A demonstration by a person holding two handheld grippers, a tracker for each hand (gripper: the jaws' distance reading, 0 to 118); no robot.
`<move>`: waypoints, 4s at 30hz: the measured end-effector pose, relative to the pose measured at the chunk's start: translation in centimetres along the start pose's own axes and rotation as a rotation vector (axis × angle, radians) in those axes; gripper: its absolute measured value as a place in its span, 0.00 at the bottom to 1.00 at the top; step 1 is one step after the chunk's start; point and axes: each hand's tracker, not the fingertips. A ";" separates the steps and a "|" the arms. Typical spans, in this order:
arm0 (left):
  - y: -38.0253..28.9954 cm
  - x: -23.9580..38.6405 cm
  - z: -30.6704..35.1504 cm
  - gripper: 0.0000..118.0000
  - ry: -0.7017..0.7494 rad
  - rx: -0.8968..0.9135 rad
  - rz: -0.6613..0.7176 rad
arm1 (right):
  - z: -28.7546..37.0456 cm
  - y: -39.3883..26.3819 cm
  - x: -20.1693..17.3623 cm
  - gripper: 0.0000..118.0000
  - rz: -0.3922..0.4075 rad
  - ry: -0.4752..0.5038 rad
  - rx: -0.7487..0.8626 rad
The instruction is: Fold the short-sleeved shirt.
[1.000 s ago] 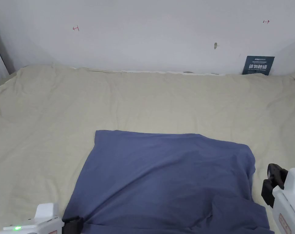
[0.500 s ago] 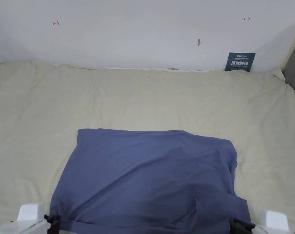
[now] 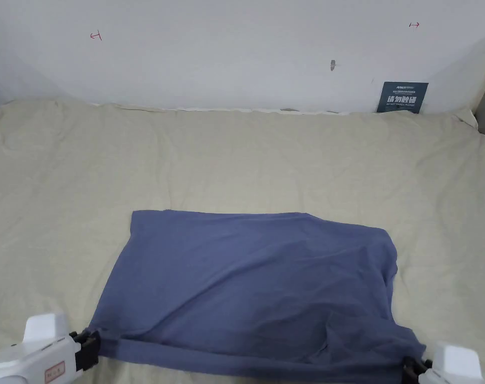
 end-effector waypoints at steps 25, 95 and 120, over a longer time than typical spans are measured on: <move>11.9 4.6 -18.7 0.08 0.114 -0.132 -0.080 | -18.9 12.1 -1.8 0.10 -0.089 -0.057 -0.186; 7.7 3.7 -10.6 0.04 0.060 -0.140 -0.076 | -6.7 9.6 -1.9 0.52 -0.044 -0.076 0.080; 6.2 1.2 -5.0 0.04 0.035 -0.084 0.009 | -6.5 6.4 1.4 0.15 -0.112 -0.029 -0.049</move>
